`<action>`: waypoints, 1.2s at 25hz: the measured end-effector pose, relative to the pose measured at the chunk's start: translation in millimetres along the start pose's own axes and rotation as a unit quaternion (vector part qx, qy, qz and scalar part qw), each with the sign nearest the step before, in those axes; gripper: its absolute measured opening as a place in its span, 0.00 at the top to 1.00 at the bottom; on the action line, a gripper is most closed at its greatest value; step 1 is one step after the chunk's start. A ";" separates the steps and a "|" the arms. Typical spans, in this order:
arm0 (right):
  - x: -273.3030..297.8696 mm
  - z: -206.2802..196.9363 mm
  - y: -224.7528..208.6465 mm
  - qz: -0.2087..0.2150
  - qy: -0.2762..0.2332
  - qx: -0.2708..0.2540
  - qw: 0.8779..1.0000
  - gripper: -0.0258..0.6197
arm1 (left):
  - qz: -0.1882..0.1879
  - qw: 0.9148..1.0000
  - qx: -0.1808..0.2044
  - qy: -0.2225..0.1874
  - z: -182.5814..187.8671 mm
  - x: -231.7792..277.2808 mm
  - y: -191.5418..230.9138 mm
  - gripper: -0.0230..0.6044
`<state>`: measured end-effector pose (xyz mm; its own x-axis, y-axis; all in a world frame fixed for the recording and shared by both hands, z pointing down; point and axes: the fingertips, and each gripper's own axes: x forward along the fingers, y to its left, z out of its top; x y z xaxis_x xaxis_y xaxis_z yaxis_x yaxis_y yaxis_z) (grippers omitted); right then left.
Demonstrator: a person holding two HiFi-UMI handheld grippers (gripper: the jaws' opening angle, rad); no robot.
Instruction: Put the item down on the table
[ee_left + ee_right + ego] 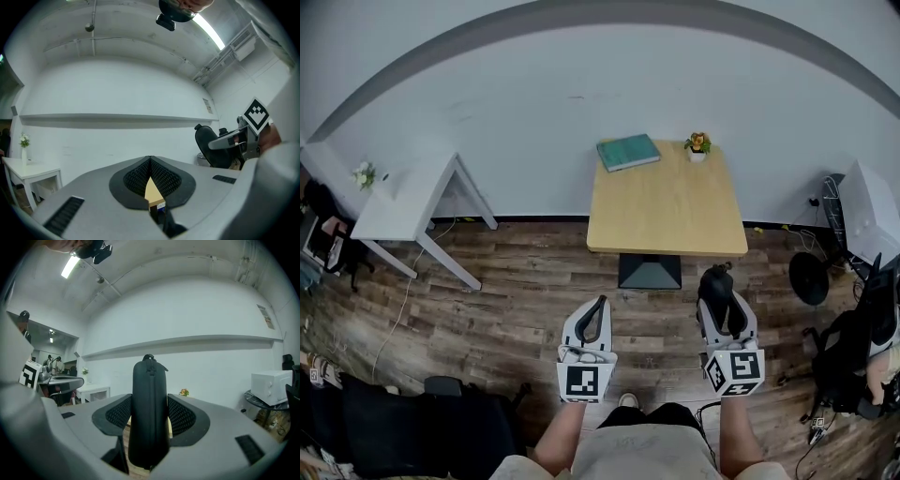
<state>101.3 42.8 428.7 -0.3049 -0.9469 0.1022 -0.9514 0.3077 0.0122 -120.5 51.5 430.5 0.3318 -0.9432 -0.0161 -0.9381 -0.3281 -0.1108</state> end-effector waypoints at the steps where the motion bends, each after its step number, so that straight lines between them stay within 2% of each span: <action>1: 4.4 0.7 -0.7 -0.001 -0.001 0.002 1.000 0.58 | 0.000 1.000 0.001 -0.002 1.0 3.7 2.5 0.95; 6: 27.5 2.2 -5.1 0.002 -0.004 0.003 1.000 0.58 | 0.001 1.000 0.013 0.004 1.3 24.2 13.2 0.95; 13: 72.6 -0.4 -30.4 0.011 -0.009 0.010 1.000 0.58 | 0.004 1.000 0.021 -0.022 6.3 71.7 13.7 0.95; 16: 94.9 1.2 -44.7 0.016 -0.008 0.013 1.000 0.58 | 0.009 1.000 0.017 -0.011 4.3 97.2 14.4 0.95; 20: 124.4 7.0 -70.3 0.021 -0.011 0.015 1.000 0.58 | 0.011 0.999 0.033 -0.036 16.2 137.6 11.5 0.95; 24: 150.6 11.7 -98.7 0.021 -0.014 0.022 0.999 0.58 | 0.014 1.000 0.025 -0.011 13.8 174.1 5.8 0.95; 27: 168.8 15.0 -115.6 0.024 -0.013 0.024 0.999 0.58 | 0.017 0.999 0.032 -0.015 20.3 198.3 4.0 0.95; 30: 184.2 15.6 -133.3 0.026 -0.012 0.029 0.999 0.58 | 0.018 0.999 0.032 -0.003 19.4 220.2 -1.3 0.95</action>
<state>171.3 -174.0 430.4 -0.3550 -0.9317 0.0775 -0.9347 0.3520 -0.0495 -44.3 -154.7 407.8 0.2984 -0.9541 -0.0273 -0.9413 -0.2894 -0.1736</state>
